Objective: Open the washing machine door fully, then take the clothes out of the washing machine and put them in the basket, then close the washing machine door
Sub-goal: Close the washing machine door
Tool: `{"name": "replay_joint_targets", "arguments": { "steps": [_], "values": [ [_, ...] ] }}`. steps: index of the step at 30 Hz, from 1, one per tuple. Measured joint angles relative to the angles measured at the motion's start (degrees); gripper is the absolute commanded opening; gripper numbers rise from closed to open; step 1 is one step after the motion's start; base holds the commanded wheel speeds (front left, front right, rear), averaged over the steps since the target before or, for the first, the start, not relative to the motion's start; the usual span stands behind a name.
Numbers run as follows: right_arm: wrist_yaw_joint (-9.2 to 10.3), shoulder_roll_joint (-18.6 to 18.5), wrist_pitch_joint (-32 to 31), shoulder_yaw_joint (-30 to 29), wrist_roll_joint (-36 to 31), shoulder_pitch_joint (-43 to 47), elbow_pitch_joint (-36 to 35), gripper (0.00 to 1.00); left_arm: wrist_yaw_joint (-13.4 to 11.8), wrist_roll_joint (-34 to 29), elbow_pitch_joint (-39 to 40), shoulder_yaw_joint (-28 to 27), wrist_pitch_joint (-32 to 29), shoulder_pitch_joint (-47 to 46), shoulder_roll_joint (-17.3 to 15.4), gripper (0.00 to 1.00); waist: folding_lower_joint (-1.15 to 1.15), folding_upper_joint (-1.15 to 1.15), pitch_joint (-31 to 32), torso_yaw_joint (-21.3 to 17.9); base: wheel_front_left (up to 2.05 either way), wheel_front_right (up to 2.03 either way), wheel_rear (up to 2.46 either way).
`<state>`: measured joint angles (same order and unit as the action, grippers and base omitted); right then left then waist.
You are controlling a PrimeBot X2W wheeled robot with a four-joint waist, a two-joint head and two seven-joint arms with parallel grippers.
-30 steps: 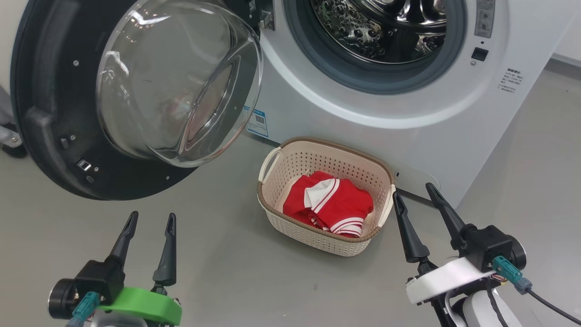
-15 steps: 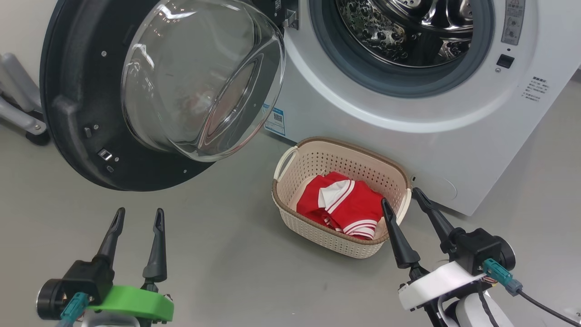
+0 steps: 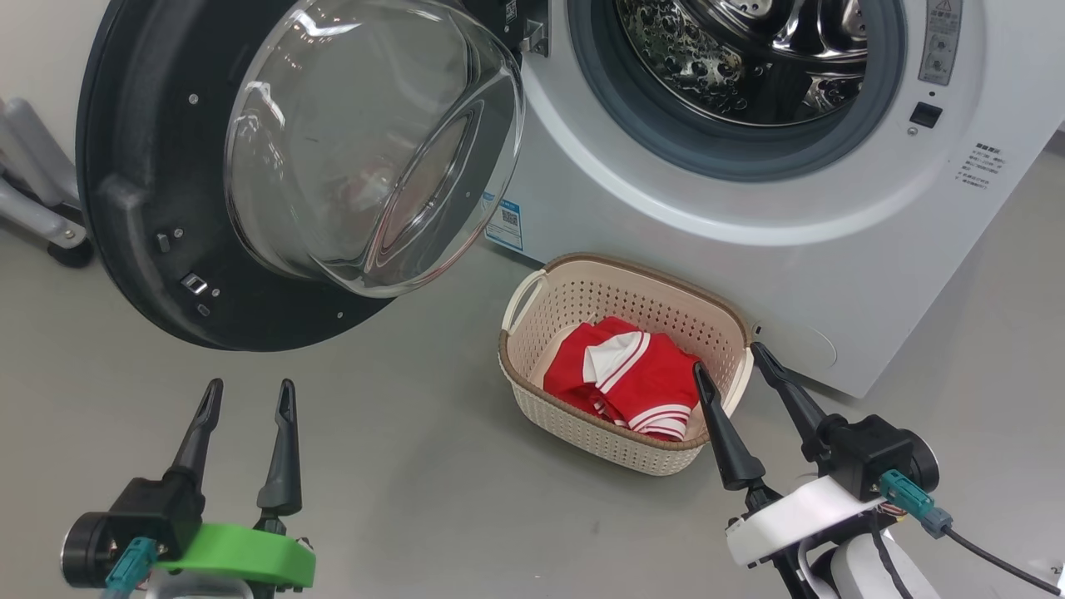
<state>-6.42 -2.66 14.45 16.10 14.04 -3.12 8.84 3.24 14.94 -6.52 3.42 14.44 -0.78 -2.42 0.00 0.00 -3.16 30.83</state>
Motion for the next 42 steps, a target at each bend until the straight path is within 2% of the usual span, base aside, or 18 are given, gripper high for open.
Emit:
{"name": "replay_joint_targets", "arguments": {
  "steps": [42],
  "values": [
    [0.01,0.00,0.00,0.80,1.02,0.01,0.30,1.00,0.01,-0.41,0.18,-0.08,0.00,1.70,0.00,1.00,0.00,0.00,1.52,-0.49,0.00,0.00,0.00]
  ]
}}
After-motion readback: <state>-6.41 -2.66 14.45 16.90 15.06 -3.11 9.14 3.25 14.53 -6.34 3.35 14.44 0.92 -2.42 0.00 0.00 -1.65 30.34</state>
